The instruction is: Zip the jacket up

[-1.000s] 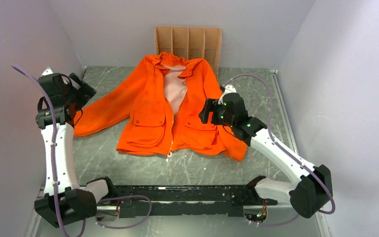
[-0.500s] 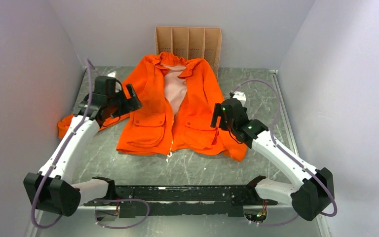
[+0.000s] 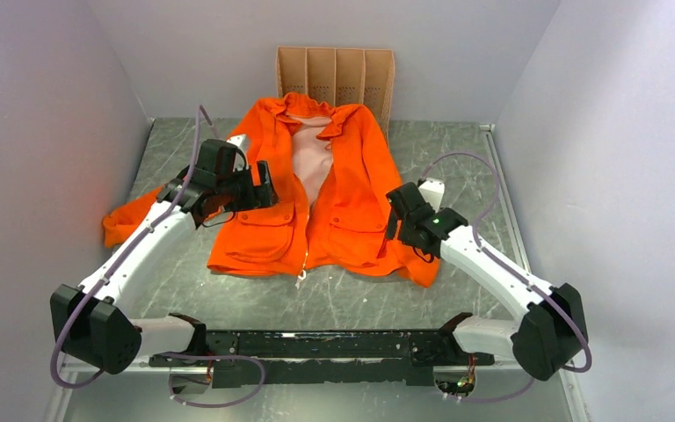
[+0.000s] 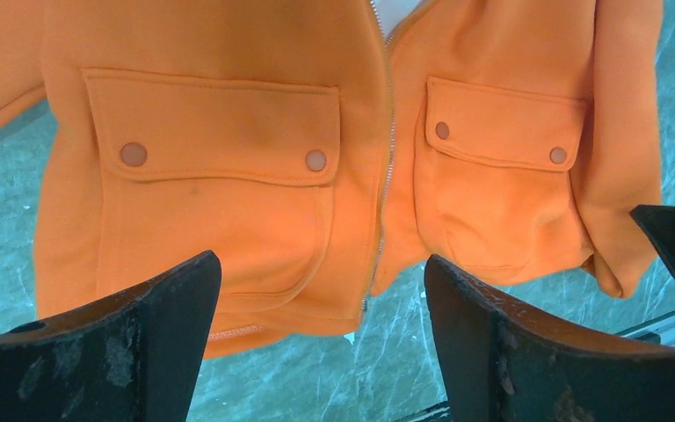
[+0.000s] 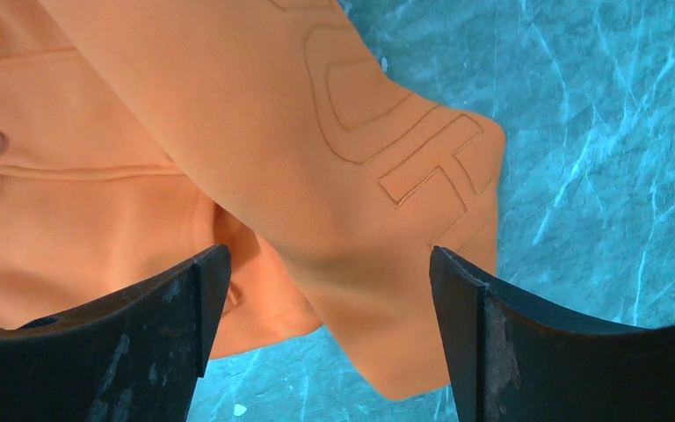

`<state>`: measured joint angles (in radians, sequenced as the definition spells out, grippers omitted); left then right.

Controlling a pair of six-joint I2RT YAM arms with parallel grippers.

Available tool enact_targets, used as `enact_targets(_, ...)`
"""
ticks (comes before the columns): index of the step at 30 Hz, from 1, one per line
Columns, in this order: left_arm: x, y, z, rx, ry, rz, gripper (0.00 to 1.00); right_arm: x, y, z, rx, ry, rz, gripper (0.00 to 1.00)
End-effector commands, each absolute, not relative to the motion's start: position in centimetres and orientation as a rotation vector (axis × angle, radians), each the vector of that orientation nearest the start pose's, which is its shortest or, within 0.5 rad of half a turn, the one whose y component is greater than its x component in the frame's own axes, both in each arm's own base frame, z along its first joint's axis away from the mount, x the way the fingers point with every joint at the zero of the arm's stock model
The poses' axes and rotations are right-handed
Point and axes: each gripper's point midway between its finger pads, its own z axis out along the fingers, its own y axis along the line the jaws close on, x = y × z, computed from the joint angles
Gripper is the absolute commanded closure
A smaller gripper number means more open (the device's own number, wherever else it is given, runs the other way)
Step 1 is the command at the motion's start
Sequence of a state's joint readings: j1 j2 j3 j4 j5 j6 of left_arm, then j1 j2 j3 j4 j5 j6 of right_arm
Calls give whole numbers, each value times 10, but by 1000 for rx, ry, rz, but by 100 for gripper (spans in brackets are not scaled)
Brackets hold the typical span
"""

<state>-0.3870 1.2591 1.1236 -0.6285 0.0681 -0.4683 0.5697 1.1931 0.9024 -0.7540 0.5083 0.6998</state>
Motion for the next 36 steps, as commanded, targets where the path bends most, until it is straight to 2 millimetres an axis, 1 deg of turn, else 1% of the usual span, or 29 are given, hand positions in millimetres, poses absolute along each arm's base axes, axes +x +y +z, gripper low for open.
enact_targets(1,305,-168,193,31,2355,-547,11,254,87,98,327,2469,-188,15)
enact_targets(4,304,-170,188,53,2364,-555,11,257,85,89,321,2480,-222,18)
enact_targets(6,303,-171,187,61,2360,-561,11,261,81,86,322,2476,-249,22)
enact_targets(7,303,-170,186,60,2358,-558,11,264,78,86,323,2470,-264,26)
enact_targets(8,303,-170,185,59,2353,-557,11,268,75,89,328,2457,-274,34)
enact_targets(10,302,-168,184,63,2347,-551,12,277,73,99,330,2425,-272,55)
enact_targets(12,302,-167,182,63,2341,-543,12,289,69,113,334,2387,-273,79)
enact_targets(13,302,-166,182,65,2340,-541,12,295,67,121,339,2365,-277,94)
enact_targets(14,301,-166,182,66,2339,-539,11,302,64,129,344,2341,-288,100)
enact_targets(15,302,-165,182,66,2334,-536,11,309,61,138,359,2313,-302,100)
enact_targets(18,301,-163,183,78,2329,-523,11,336,52,173,382,2199,-345,100)
enact_targets(19,301,-162,182,82,2328,-515,11,350,50,194,388,2139,-360,100)
enact_targets(20,300,-162,181,87,2329,-511,11,360,47,211,382,2095,-393,100)
enact_targets(22,298,-163,179,99,2334,-517,11,382,40,237,404,2006,-441,100)
enact_targets(23,298,-163,177,102,2340,-519,11,394,38,245,410,1980,-447,82)
enact_targets(24,296,-163,175,104,2346,-520,11,408,38,251,409,1955,-454,56)
enact_targets(25,295,-162,173,105,2351,-518,11,421,37,256,406,1929,-478,37)
enact_targets(26,294,-162,171,105,2357,-516,11,433,36,260,409,1906,-501,26)
enact_targets(28,291,-160,169,103,2360,-510,11,449,41,266,399,1909,-507,19)
enact_targets(29,290,-158,168,101,2360,-506,11,454,47,266,390,1924,-476,18)
enact_targets(31,288,-156,165,94,2361,-498,11,458,62,264,359,1962,-383,17)
enact_targets(33,287,-157,165,94,2363,-504,11,454,78,256,309,2005,-302,16)
enact_targets(35,288,-158,165,96,2365,-508,11,443,92,246,253,2060,-239,15)
enact_targets(36,288,-159,164,100,2367,-512,11,438,100,245,227,2074,-198,15)
